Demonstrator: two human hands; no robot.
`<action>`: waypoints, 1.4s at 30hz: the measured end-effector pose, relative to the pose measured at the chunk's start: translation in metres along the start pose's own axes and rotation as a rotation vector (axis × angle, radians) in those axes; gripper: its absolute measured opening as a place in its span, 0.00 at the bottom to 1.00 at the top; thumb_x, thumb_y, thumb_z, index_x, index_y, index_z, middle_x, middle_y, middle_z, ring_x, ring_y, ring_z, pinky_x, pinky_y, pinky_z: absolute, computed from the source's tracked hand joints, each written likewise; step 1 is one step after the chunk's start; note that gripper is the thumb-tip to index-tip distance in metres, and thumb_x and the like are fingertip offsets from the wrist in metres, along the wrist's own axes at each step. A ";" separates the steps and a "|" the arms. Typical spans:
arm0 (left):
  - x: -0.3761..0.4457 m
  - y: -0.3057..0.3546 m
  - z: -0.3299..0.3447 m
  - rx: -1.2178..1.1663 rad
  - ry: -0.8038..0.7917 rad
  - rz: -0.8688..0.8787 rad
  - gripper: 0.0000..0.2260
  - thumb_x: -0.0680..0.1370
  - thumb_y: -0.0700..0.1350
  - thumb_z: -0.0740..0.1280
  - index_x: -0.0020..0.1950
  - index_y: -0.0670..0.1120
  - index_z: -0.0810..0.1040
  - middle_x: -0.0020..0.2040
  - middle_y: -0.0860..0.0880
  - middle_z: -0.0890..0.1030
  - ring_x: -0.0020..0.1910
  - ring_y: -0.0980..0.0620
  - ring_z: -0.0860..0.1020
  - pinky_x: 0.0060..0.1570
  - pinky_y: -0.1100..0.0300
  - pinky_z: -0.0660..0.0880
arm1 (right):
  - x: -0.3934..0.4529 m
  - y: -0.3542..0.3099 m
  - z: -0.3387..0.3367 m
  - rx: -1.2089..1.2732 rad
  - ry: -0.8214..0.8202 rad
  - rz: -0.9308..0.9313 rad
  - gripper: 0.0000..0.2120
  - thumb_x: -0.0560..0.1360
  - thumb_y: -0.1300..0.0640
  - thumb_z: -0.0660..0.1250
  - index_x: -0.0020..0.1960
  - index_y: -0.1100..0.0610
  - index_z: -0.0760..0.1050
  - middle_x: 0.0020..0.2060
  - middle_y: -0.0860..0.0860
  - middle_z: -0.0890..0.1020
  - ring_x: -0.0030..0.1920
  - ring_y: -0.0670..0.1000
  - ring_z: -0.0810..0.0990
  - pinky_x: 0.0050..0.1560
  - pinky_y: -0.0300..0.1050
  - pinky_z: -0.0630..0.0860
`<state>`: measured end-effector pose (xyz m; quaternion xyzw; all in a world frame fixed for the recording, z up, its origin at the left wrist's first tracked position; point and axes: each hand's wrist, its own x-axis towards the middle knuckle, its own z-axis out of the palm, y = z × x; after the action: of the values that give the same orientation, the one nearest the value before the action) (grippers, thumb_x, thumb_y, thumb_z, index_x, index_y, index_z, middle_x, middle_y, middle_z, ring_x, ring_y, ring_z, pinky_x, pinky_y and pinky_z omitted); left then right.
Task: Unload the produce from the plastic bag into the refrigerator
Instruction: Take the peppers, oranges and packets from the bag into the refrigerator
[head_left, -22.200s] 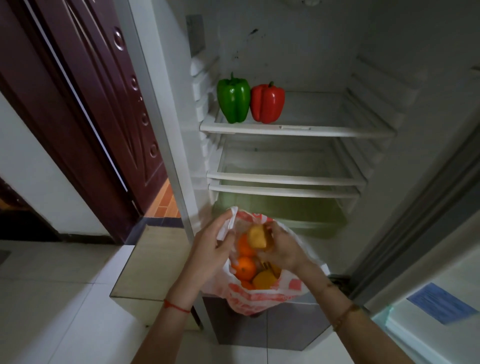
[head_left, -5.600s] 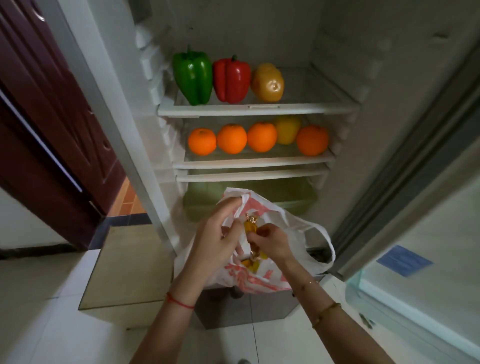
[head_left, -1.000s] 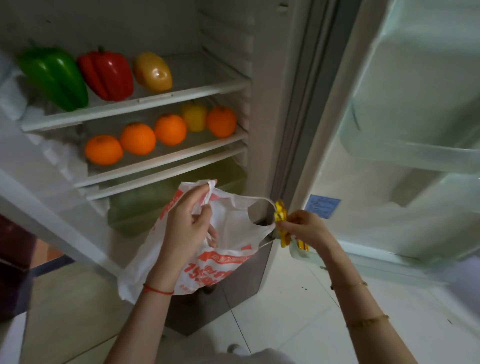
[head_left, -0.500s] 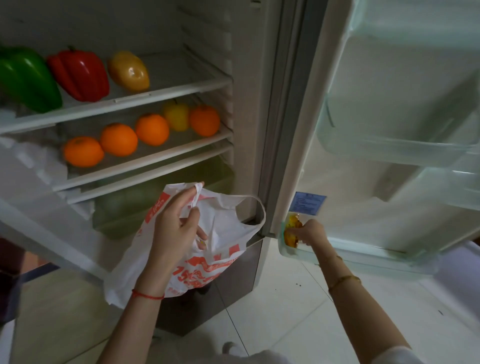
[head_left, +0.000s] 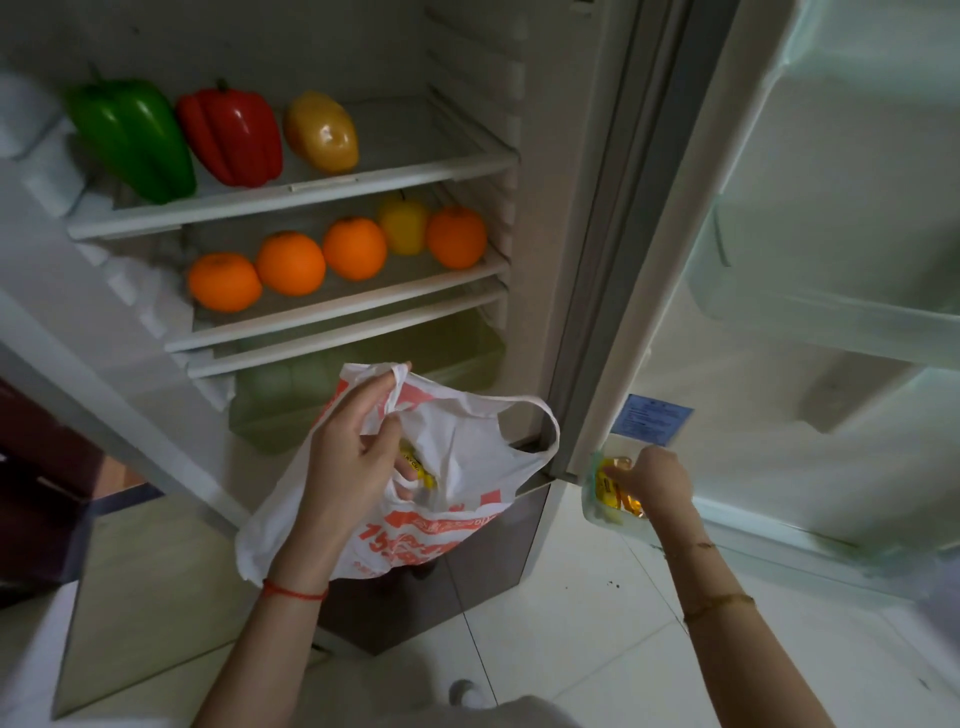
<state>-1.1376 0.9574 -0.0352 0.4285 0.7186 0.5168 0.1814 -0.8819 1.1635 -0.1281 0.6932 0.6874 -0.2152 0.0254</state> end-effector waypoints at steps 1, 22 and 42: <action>0.000 0.000 -0.002 -0.003 0.004 0.006 0.21 0.81 0.38 0.62 0.66 0.61 0.71 0.57 0.45 0.81 0.32 0.51 0.83 0.32 0.60 0.81 | -0.002 -0.005 -0.007 0.001 0.032 -0.023 0.17 0.74 0.46 0.70 0.46 0.61 0.74 0.40 0.55 0.77 0.43 0.56 0.79 0.41 0.46 0.74; -0.011 -0.004 -0.034 -0.086 0.045 0.009 0.24 0.80 0.36 0.62 0.60 0.68 0.70 0.61 0.61 0.77 0.38 0.54 0.83 0.37 0.65 0.79 | -0.054 -0.204 0.092 -0.274 -0.449 -0.805 0.17 0.83 0.58 0.53 0.64 0.64 0.75 0.58 0.61 0.80 0.57 0.60 0.80 0.53 0.47 0.74; 0.019 -0.022 -0.044 -0.132 0.027 -0.021 0.25 0.80 0.37 0.62 0.61 0.70 0.69 0.65 0.71 0.72 0.48 0.48 0.80 0.42 0.68 0.77 | -0.008 -0.217 0.179 -0.356 -0.124 -0.666 0.16 0.79 0.43 0.60 0.55 0.53 0.78 0.48 0.51 0.82 0.49 0.53 0.81 0.52 0.45 0.76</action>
<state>-1.1886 0.9441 -0.0337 0.4012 0.6898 0.5668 0.2047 -1.1382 1.1085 -0.2305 0.4023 0.8988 -0.1303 0.1156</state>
